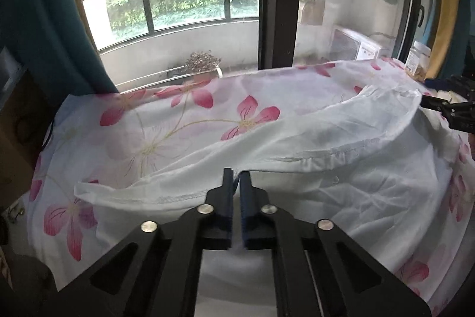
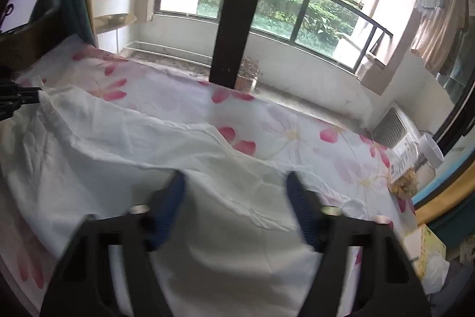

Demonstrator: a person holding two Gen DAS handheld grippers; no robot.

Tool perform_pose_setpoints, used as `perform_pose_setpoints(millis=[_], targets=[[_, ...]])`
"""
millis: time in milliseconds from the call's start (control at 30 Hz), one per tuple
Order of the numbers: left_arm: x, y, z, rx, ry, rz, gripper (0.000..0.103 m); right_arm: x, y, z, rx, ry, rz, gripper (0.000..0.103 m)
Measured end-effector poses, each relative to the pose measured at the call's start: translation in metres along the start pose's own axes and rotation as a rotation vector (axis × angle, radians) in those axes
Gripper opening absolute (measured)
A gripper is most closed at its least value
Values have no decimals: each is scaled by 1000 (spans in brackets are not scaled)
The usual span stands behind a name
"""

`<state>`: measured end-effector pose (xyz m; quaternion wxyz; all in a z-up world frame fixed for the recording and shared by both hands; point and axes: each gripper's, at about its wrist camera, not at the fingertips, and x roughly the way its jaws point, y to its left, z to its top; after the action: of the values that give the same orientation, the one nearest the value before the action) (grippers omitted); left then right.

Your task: Fold large clothes

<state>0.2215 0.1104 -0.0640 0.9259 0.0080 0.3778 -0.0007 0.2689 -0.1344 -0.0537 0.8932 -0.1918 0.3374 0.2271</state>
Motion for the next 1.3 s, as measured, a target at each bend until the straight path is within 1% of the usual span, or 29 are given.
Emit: perform_pose_setpoints(millis=[33, 100, 200, 400, 467, 567, 700, 767, 800, 833, 867, 900, 933, 967, 1033, 1167, 1233, 1300], targets=[[0, 2, 1, -11, -10, -12, 1, 3, 0, 2, 5, 6, 7, 23], [2, 4, 4, -22, -18, -15, 1, 9, -4, 6, 22, 13, 21, 9], [4, 8, 10, -32, -32, -18, 0, 15, -9, 13, 33, 0, 9, 4], [5, 21, 31, -64, -76, 1, 0, 28, -28, 36, 80, -27, -13, 4], [9, 26, 40, -64, -94, 23, 0, 37, -32, 43, 76, -22, -28, 4], [23, 37, 52, -94, -86, 22, 1, 46, -37, 47, 85, -16, -44, 4], [42, 48, 62, -118, -75, 27, 1, 43, -48, 42, 111, -9, -46, 5], [56, 52, 66, -124, -48, 23, 1, 43, -58, 33, 125, 20, -44, 8], [62, 53, 67, -127, -27, 20, 1, 43, -62, 30, 130, 29, -40, 21], [69, 56, 68, -139, 1, 17, 5, 43, -68, 23, 138, 45, -27, 42], [71, 58, 67, -152, 11, 18, 17, 43, -71, 20, 145, 50, -18, 53], [71, 62, 66, -175, 15, 21, 25, 42, -76, 15, 153, 57, -9, 61], [69, 64, 65, -189, 11, 21, 41, 41, -81, 11, 157, 66, -4, 61], [65, 67, 63, -205, 7, 19, 47, 41, -86, 6, 158, 77, -3, 61], [53, 74, 57, -237, -3, 24, 48, 42, -93, 1, 160, 92, -9, 61], [28, 83, 42, -273, -17, 37, 50, 48, -105, -8, 152, 128, 25, 61], [17, 82, 32, -276, -12, 49, 50, 52, -111, -11, 150, 142, 8, 61], [8, 82, 22, -273, -1, 64, 50, 53, -122, -10, 179, 139, -4, 61]])
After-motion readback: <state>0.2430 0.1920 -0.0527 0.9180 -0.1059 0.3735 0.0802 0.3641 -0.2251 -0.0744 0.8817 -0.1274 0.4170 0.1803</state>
